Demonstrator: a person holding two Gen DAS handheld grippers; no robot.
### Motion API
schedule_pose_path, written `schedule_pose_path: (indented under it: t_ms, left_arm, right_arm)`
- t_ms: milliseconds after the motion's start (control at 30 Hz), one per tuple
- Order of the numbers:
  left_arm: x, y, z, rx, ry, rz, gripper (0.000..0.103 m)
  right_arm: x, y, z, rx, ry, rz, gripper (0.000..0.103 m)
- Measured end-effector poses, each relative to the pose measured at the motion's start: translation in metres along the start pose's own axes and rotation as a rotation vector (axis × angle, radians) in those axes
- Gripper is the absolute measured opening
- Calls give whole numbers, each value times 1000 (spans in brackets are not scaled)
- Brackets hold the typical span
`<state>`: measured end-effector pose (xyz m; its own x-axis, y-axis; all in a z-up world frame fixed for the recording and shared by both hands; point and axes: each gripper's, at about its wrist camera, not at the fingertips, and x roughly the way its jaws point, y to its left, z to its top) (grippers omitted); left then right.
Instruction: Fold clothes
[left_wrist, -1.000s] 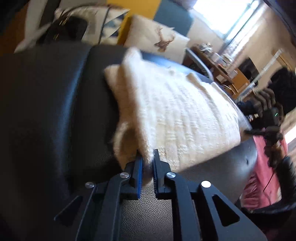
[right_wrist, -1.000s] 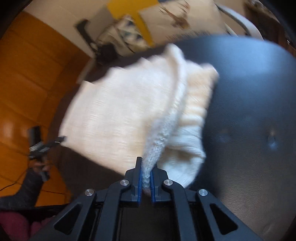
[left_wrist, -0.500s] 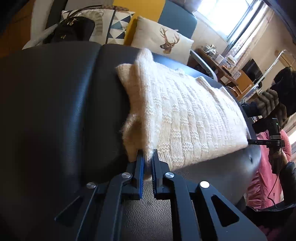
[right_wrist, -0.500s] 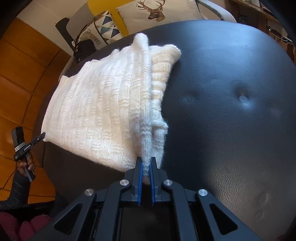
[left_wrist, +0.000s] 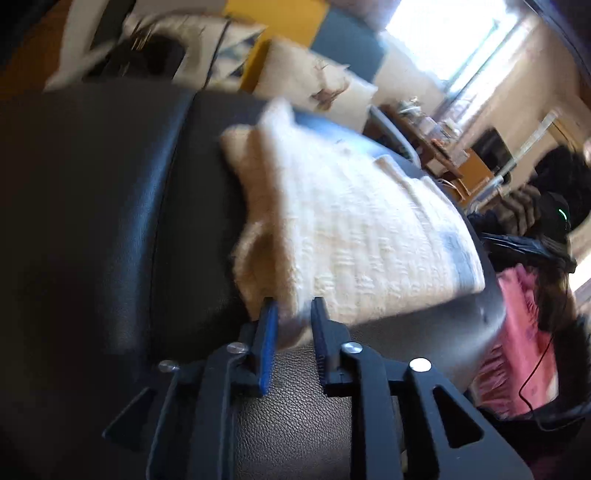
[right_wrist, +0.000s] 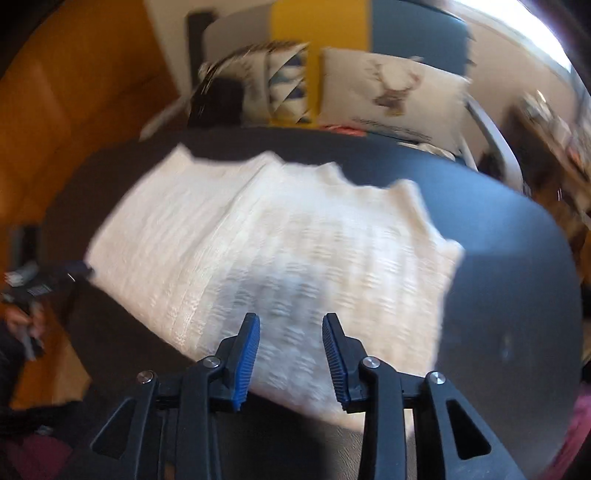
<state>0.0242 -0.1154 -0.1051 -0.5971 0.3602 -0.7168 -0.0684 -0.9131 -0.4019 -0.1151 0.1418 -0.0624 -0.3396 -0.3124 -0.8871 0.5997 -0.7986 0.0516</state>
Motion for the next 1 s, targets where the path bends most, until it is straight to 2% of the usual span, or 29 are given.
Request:
schedule_pose_path:
  t_ms: [33, 67, 167, 200, 300, 400, 500, 600, 667, 700, 733, 833, 1000]
  left_arm:
    - [-6, -6, -2, 36, -21, 2, 9]
    - [-8, -7, -4, 50, -23, 7, 9]
    - [-6, 1, -10, 39, 12, 29, 9]
    - [-6, 6, -10, 18, 10, 26, 10]
    - [-10, 26, -4, -79, -30, -13, 19]
    - [-14, 33, 10, -122, -63, -86, 29]
    - [-8, 26, 23, -74, -40, -108, 34]
    - [11, 17, 33, -20, 46, -84, 35]
    - [25, 8, 35, 19, 107, -45, 34]
    - [28, 2, 35, 52, 111, 1, 32]
    - [30, -5, 34, 94, 106, 53, 4]
    - [20, -43, 26, 259, 45, 222, 4]
    - [17, -78, 9, 384, 28, 369, 4]
  right_arm:
    - [17, 14, 4, -43, 48, -35, 35]
    - [30, 16, 1, -47, 84, -32, 35]
    - [63, 19, -9, -56, 172, -28, 35]
    - [64, 18, -9, -50, 153, -23, 36]
    - [63, 6, -8, 19, 140, 33, 37]
    - [64, -3, -11, 62, 120, 72, 38]
    - [62, -13, -20, 59, 108, 75, 38]
    - [58, -24, -33, 52, 97, 75, 42]
    - [58, -25, -36, 46, 88, 78, 46]
    - [58, -25, -38, 38, 83, 76, 46]
    - [58, -24, -40, 30, 78, 73, 46]
    - [51, -13, -46, 5, 55, 72, 47]
    - [47, -28, -55, 20, 15, 97, 47]
